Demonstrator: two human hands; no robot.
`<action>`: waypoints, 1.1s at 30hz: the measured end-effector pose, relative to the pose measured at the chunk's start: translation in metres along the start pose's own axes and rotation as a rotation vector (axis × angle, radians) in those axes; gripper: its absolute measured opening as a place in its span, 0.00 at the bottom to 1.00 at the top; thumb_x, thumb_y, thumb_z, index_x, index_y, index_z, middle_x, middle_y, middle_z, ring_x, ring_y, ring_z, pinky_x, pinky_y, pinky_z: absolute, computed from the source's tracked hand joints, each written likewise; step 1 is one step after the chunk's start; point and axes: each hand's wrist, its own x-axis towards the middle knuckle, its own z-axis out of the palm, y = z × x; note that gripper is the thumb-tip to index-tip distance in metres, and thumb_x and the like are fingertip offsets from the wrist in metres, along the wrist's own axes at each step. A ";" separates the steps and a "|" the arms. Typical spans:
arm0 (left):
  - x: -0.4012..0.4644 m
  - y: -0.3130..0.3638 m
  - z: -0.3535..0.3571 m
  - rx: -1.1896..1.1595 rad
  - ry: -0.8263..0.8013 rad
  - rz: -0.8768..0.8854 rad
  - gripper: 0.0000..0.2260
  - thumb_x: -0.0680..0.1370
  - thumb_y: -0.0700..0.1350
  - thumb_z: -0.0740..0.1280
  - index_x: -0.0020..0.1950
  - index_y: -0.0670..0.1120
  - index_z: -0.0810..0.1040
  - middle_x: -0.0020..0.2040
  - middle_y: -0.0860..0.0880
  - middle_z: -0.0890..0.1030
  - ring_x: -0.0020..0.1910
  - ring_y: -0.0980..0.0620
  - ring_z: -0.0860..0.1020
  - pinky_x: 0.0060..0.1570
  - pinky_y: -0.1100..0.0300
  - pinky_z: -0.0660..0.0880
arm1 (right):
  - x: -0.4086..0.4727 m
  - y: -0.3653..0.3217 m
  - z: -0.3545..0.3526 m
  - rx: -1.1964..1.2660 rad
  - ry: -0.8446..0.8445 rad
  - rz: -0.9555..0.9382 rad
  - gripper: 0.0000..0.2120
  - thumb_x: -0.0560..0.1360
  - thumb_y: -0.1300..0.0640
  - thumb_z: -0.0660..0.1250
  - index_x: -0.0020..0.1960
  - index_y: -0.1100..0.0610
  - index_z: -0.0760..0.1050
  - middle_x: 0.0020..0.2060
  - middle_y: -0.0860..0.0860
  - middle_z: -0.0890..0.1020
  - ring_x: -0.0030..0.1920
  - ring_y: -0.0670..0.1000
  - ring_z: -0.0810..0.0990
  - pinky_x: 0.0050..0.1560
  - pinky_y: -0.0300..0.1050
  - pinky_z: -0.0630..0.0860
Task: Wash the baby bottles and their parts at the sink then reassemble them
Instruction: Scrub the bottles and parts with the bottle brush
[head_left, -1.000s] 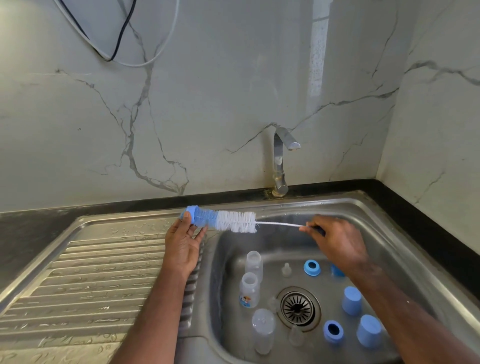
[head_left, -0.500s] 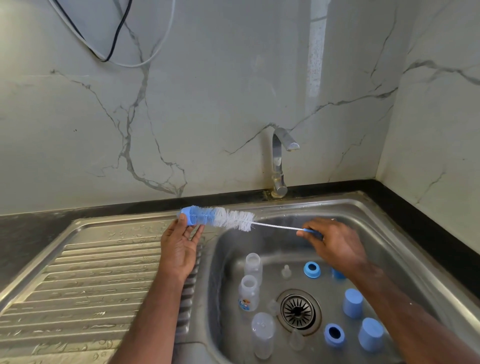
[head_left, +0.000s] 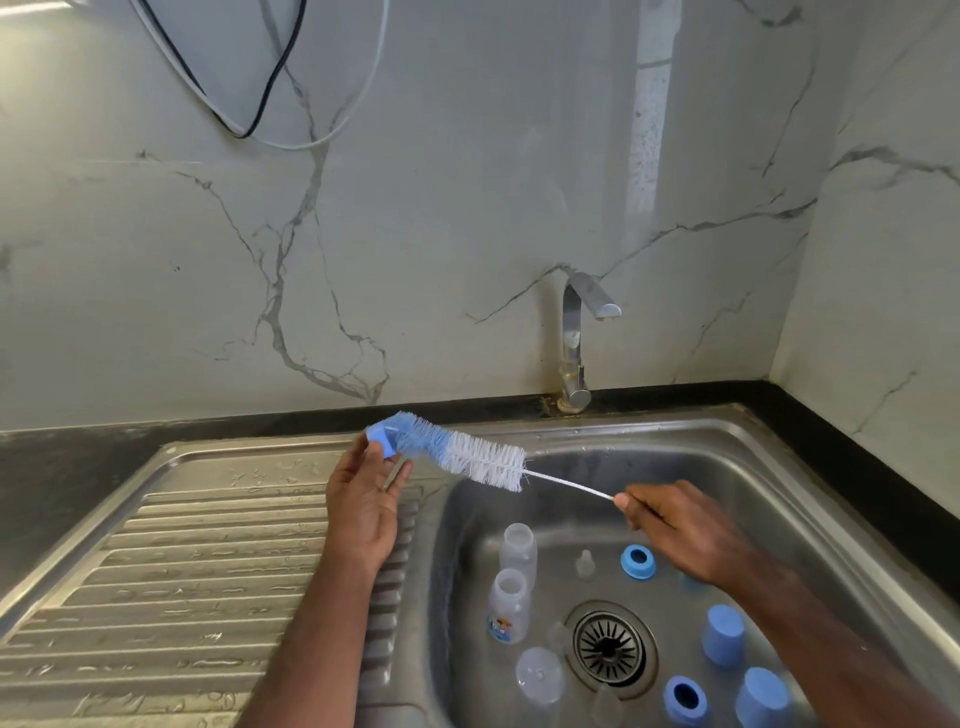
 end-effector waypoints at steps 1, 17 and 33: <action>0.001 0.000 -0.001 0.011 0.000 0.015 0.09 0.76 0.41 0.71 0.56 0.45 0.80 0.58 0.43 0.83 0.62 0.42 0.80 0.60 0.50 0.79 | -0.001 0.001 -0.001 0.005 0.011 -0.013 0.21 0.81 0.38 0.54 0.38 0.50 0.72 0.28 0.47 0.75 0.31 0.48 0.75 0.33 0.42 0.69; -0.026 -0.024 0.031 0.140 -0.269 -0.055 0.13 0.76 0.34 0.67 0.61 0.34 0.78 0.56 0.38 0.83 0.57 0.40 0.82 0.58 0.51 0.80 | 0.005 -0.011 0.016 0.046 0.037 0.020 0.19 0.83 0.46 0.60 0.34 0.51 0.65 0.27 0.46 0.72 0.29 0.47 0.70 0.31 0.44 0.65; -0.024 -0.027 0.036 0.054 -0.235 -0.032 0.15 0.76 0.36 0.67 0.61 0.34 0.78 0.56 0.39 0.84 0.57 0.43 0.83 0.58 0.52 0.80 | 0.009 0.000 0.015 0.151 -0.046 0.053 0.20 0.83 0.49 0.61 0.35 0.57 0.67 0.26 0.51 0.70 0.28 0.46 0.68 0.34 0.50 0.69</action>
